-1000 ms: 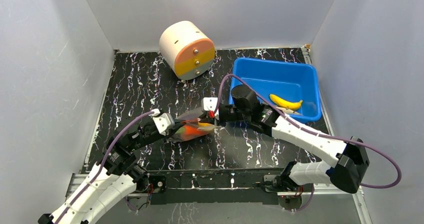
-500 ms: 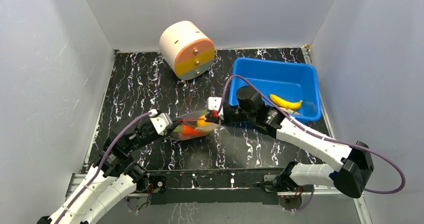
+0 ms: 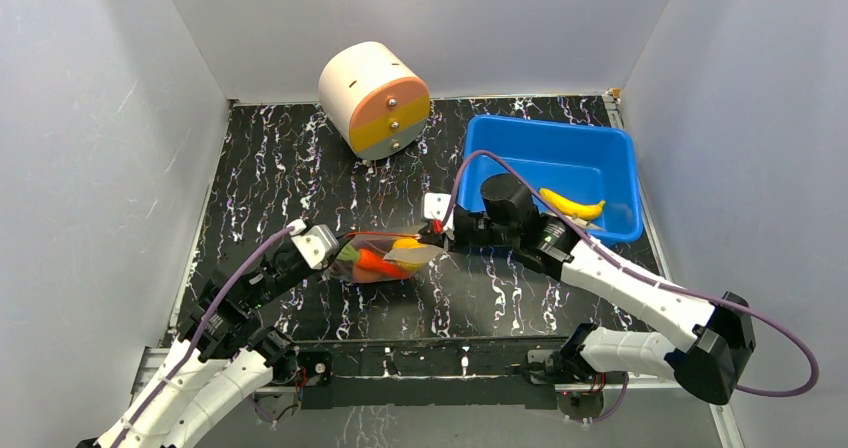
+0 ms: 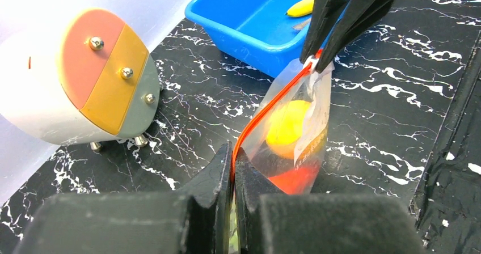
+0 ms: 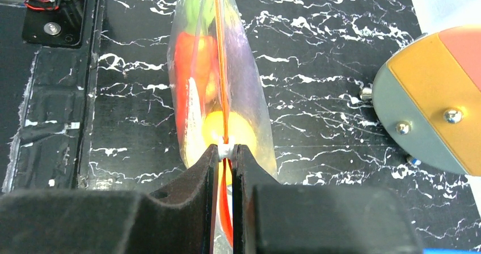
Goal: Place the food in the zip-top bag and seal the zipper
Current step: Zip the zipper food storage bag at the center of the board.
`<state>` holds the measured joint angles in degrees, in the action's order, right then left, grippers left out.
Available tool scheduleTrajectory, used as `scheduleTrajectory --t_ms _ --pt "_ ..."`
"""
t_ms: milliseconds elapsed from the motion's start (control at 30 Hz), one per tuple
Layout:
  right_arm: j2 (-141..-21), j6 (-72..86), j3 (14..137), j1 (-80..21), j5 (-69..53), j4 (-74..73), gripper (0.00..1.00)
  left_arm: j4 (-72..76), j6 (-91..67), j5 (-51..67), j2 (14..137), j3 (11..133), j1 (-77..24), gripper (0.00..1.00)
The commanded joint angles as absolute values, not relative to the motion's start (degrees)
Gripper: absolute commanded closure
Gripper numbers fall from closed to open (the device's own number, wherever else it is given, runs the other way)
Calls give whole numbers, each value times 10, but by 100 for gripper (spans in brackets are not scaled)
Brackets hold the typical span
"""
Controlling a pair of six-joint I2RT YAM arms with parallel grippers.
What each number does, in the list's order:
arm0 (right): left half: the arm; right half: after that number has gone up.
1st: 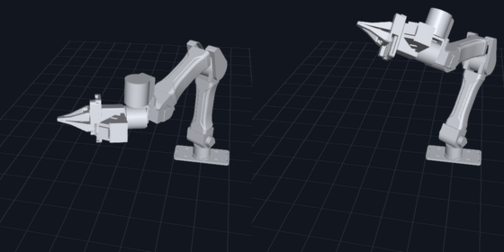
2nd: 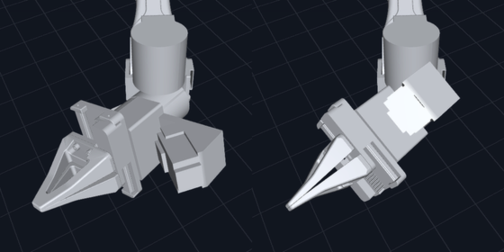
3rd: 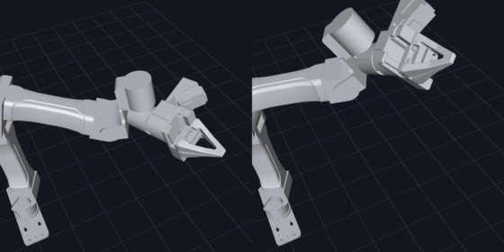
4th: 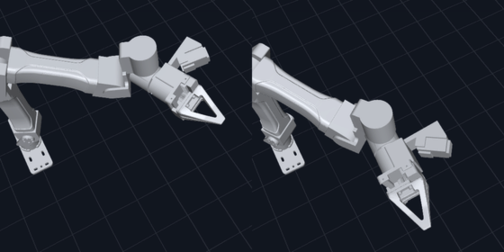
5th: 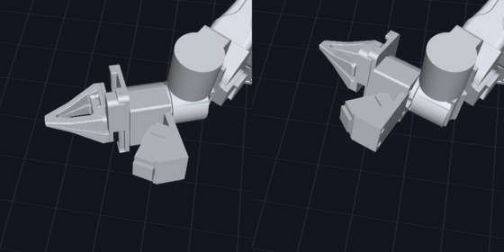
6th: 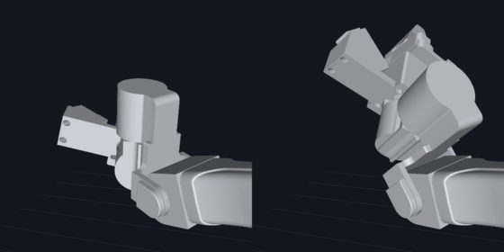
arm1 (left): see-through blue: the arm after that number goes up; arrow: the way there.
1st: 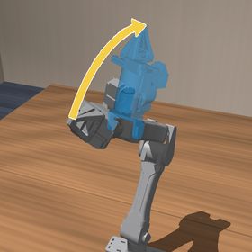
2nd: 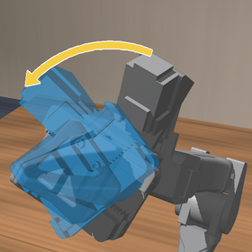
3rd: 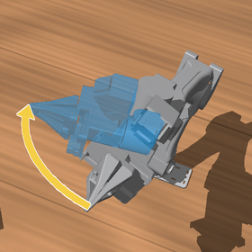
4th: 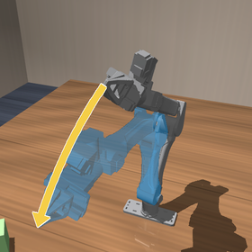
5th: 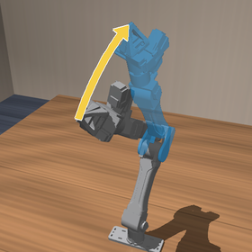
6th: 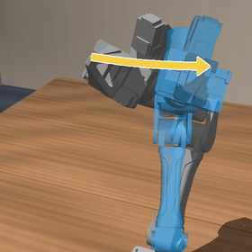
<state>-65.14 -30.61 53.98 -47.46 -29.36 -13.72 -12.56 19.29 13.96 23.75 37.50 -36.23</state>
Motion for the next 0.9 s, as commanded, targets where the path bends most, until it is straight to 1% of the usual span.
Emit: scheduleTrajectory --t_ms 0,867 --pt "-618 -294 529 -465 -256 -176 100 -101 206 96 226 401 -361 100" --pt "-554 -292 528 -464 -167 -292 100 -131 213 24 221 418 -361 100"
